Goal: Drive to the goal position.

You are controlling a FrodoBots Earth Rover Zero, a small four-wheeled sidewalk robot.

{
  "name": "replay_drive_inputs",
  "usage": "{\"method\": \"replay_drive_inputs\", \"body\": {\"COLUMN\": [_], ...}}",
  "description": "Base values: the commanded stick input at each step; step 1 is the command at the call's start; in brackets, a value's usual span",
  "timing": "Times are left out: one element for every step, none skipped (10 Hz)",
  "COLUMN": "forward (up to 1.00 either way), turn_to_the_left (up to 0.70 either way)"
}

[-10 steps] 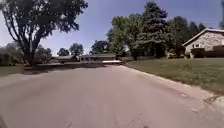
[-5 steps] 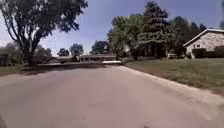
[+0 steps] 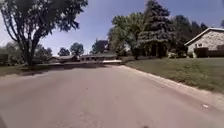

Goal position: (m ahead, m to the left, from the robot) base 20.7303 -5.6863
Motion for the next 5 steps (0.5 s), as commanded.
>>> {"method": "replay_drive_inputs", "body": {"forward": [0.50, 0.50, 0.50, 0.50, 0.50], "turn_to_the_left": [0.00, 0.00, 0.00, 0.00, 0.00]}}
